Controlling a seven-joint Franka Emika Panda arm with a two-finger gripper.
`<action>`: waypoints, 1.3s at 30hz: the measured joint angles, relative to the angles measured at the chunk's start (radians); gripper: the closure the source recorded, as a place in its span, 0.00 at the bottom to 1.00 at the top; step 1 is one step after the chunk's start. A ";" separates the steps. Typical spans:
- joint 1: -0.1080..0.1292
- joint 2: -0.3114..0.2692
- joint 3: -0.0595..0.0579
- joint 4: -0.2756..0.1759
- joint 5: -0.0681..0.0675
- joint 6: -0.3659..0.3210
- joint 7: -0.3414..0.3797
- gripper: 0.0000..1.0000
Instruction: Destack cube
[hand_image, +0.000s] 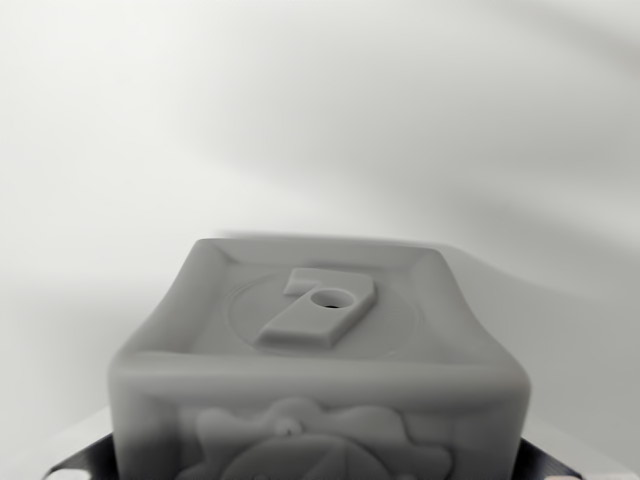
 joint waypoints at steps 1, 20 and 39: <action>0.000 0.004 0.000 0.001 0.000 0.002 0.000 1.00; -0.002 0.020 0.003 0.007 0.000 0.014 0.000 0.00; -0.003 0.020 0.003 0.007 0.000 0.014 0.000 0.00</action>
